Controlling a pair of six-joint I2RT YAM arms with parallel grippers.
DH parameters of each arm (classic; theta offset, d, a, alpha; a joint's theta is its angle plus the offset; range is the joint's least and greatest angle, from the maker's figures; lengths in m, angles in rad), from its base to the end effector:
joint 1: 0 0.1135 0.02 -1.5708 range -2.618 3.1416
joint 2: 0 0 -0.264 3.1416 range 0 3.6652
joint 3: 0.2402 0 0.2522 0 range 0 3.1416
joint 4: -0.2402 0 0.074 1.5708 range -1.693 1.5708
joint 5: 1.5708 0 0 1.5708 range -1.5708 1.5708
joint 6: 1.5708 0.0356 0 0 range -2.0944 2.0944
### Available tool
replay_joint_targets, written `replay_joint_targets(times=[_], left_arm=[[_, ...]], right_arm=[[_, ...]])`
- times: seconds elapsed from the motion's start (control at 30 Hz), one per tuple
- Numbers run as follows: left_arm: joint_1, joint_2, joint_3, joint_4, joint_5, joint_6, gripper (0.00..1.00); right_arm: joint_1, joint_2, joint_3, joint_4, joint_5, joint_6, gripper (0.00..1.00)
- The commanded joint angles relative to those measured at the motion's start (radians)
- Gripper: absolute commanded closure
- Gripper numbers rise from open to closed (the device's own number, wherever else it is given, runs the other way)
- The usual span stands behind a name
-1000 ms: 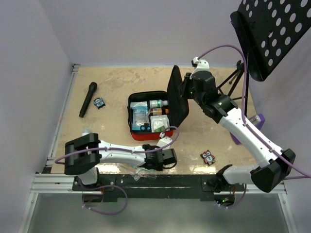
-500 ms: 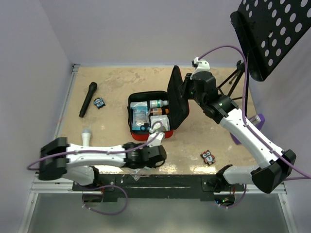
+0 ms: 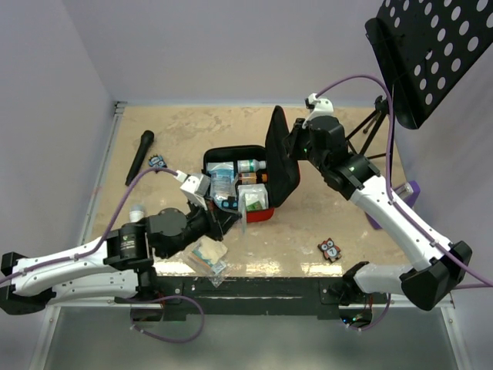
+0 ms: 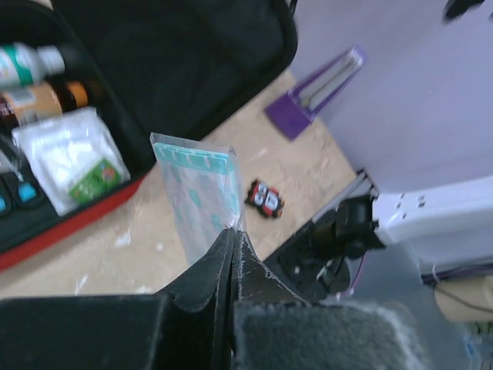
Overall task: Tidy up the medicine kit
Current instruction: Pick up the medical item at the center of the board, then place the medical item at the medicine box.
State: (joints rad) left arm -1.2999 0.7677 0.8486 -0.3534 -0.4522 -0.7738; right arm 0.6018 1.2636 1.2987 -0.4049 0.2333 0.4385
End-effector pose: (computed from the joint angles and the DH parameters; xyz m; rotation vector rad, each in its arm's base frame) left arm 0.0609 -0.1611 0.3479 0.1753 1.9375 -1.0275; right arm 0.2389 0.1541 0.3944 -0.0031 1.9586 0.4660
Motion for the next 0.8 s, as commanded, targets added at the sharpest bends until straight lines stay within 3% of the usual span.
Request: replay_joint_targets(times=[0.0, 0.27, 0.53, 0.77], left_arm=[[0.053, 0.007, 0.049, 0.226, -0.051, 0.155, 1.00], [0.191, 0.194, 0.174, 0.454, 0.070, 0.249, 1.00], [0.338, 0.346, 0.221, 0.642, 0.219, 0.185, 1.00], [0.438, 0.392, 0.228, 0.726, 0.328, 0.136, 1.00]], right_arm=[[0.007, -0.029, -0.041, -0.045, -0.083, 0.025, 1.00], [0.009, -0.072, -0.094, -0.038, -0.095, 0.063, 1.00], [0.009, -0.084, -0.119, -0.049, -0.095, 0.080, 1.00], [0.009, -0.056, -0.013, -0.090, -0.088, 0.043, 0.84]])
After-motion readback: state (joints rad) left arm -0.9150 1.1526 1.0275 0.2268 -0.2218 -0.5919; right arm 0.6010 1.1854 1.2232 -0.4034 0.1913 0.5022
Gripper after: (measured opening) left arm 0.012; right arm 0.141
